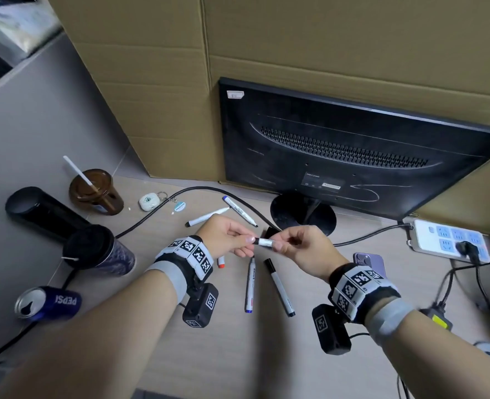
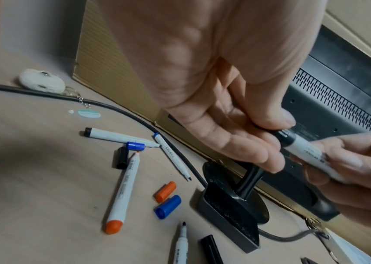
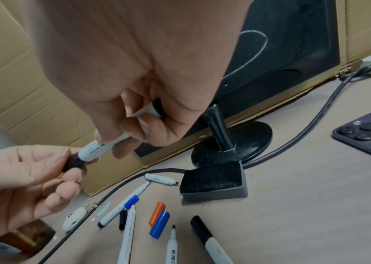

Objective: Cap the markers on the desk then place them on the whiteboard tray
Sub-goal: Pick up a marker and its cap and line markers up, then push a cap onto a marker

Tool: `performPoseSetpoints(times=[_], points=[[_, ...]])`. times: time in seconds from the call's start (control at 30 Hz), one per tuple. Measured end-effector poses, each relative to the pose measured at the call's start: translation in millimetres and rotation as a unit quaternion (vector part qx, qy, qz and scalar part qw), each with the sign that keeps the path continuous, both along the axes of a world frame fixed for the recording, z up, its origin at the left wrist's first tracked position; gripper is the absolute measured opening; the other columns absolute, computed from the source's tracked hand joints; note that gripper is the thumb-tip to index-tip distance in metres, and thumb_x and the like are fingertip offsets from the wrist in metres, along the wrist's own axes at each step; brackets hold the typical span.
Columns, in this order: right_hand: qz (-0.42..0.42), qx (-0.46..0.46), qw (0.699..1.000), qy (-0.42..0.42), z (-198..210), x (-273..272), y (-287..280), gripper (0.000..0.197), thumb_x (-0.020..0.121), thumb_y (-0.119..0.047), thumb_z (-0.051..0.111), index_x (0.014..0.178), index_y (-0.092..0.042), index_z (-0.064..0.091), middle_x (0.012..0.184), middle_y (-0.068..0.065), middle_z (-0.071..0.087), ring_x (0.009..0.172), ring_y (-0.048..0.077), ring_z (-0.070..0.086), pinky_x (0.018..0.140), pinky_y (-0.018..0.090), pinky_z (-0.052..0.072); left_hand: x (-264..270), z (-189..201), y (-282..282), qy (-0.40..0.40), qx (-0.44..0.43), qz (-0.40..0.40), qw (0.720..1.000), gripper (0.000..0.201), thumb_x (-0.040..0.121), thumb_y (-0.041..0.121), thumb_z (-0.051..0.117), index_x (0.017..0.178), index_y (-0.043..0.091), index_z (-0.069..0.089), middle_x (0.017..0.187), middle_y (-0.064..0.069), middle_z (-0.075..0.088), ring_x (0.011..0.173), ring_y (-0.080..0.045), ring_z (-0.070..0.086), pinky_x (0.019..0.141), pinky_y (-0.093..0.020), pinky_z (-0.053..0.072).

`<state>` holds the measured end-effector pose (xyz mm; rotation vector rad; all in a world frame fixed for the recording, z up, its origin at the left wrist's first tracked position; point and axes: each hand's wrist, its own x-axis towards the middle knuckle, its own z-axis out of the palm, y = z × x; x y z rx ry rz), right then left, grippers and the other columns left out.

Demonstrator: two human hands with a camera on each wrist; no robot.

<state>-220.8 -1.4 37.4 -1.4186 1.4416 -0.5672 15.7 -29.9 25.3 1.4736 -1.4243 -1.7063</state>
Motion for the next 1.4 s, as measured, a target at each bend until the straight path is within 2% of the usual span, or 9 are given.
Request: performPoseSetpoints(times=[0.13, 0.33, 0.57, 0.73, 0.8, 0.9, 1.03, 1.23, 1.4], points=[[-0.010, 0.005, 1.000, -0.002, 0.2, -3.4, -0.4, 0.008, 0.096, -0.014, 0.074, 0.096, -0.009, 0.080, 0.075, -0.007, 0.070, 0.058, -0.008, 0.056, 0.061, 0.005, 0.044, -6.9, 0.1, 0.8, -0.001, -0.012, -0.010, 1.000, 0.009, 0.092, 0.004, 0.073, 0.093, 0.010, 0.079, 0.080, -0.015, 0.079, 0.081, -0.033, 0.078, 0.085, -0.050, 0.061], [-0.059, 0.013, 0.996, -0.063, 3.2, -4.2, 0.1, 0.011, 0.098, -0.004, 0.069, 0.099, 0.003, 0.077, 0.076, 0.000, 0.070, 0.057, -0.007, 0.061, 0.060, 0.005, 0.046, -17.4, 9.1, -7.6, -0.003, -0.035, -0.019, 0.999, 0.014, 0.092, -0.001, 0.071, 0.089, 0.010, 0.078, 0.074, -0.009, 0.078, 0.068, -0.020, 0.077, 0.063, -0.021, 0.060], [0.032, 0.021, 0.999, 0.010, 2.9, -11.7, -14.4, 0.011, 0.098, -0.020, 0.072, 0.090, -0.016, 0.077, 0.058, -0.018, 0.065, 0.052, -0.002, 0.053, 0.058, 0.015, 0.045, -15.4, 4.5, -6.6, 0.009, -0.005, -0.014, 1.000, 0.010, 0.094, 0.003, 0.069, 0.098, 0.005, 0.078, 0.084, -0.016, 0.079, 0.076, -0.024, 0.078, 0.068, -0.025, 0.063], [0.026, 0.023, 0.999, 0.033, -9.6, -6.8, -13.5, 0.005, 0.091, -0.022, 0.080, 0.091, -0.017, 0.079, 0.074, -0.012, 0.074, 0.061, -0.006, 0.061, 0.063, 0.008, 0.045, -12.2, -1.1, -11.0, 0.007, 0.038, 0.005, 0.999, 0.020, 0.099, 0.011, 0.064, 0.117, 0.005, 0.069, 0.099, -0.021, 0.077, 0.085, -0.026, 0.079, 0.072, -0.028, 0.064], [0.000, 0.038, 0.997, 0.062, -21.4, -9.9, -9.2, 0.006, 0.087, -0.022, 0.083, 0.085, -0.020, 0.078, 0.078, -0.007, 0.078, 0.065, -0.001, 0.066, 0.067, 0.012, 0.048, -13.1, -11.5, -7.8, -0.020, 0.064, 0.024, 0.997, 0.014, 0.101, 0.017, 0.061, 0.112, 0.012, 0.069, 0.100, -0.016, 0.077, 0.085, -0.025, 0.078, 0.072, -0.033, 0.062], [-0.026, 0.061, 0.990, 0.126, -45.1, -18.7, 2.3, 0.008, 0.083, -0.018, 0.081, 0.082, -0.022, 0.075, 0.081, -0.005, 0.079, 0.076, 0.010, 0.074, 0.071, 0.024, 0.056, -9.7, -34.7, 1.5, -0.088, 0.068, 0.052, 0.992, 0.011, 0.097, 0.025, 0.065, 0.098, 0.015, 0.069, 0.087, -0.007, 0.075, 0.069, -0.022, 0.072, 0.055, -0.028, 0.048], [-0.046, 0.106, 0.977, 0.178, -73.0, -28.8, 22.5, 0.018, 0.077, -0.014, 0.080, 0.093, -0.021, 0.075, 0.083, -0.005, 0.078, 0.068, 0.014, 0.074, 0.051, 0.023, 0.057, -8.1, -61.9, 21.0, -0.106, 0.085, 0.072, 0.988, 0.013, 0.093, 0.017, 0.071, 0.081, 0.016, 0.066, 0.069, -0.004, 0.066, 0.047, -0.010, 0.060, 0.045, -0.020, 0.033], [-0.045, 0.129, 0.969, 0.206, -96.1, -31.8, 41.6, 0.019, 0.076, -0.014, 0.083, 0.094, -0.019, 0.077, 0.076, -0.013, 0.072, 0.066, -0.002, 0.067, 0.045, 0.005, 0.046, -6.2, -75.2, 41.5, -0.097, 0.093, 0.100, 0.986, 0.031, 0.095, 0.015, 0.070, 0.065, 0.015, 0.060, 0.051, 0.005, 0.058, 0.038, -0.004, 0.051, 0.037, -0.014, 0.034], [-0.045, 0.140, 0.965, 0.217, -100.1, -28.3, 41.8, 0.022, 0.075, -0.017, 0.085, 0.096, -0.018, 0.078, 0.081, -0.007, 0.078, 0.068, 0.008, 0.072, 0.056, 0.009, 0.051, -0.7, -70.7, 46.6, -0.102, 0.081, 0.110, 0.985, 0.030, 0.094, 0.016, 0.071, 0.067, 0.011, 0.061, 0.057, 0.002, 0.060, 0.046, -0.009, 0.050, 0.041, -0.011, 0.039]])
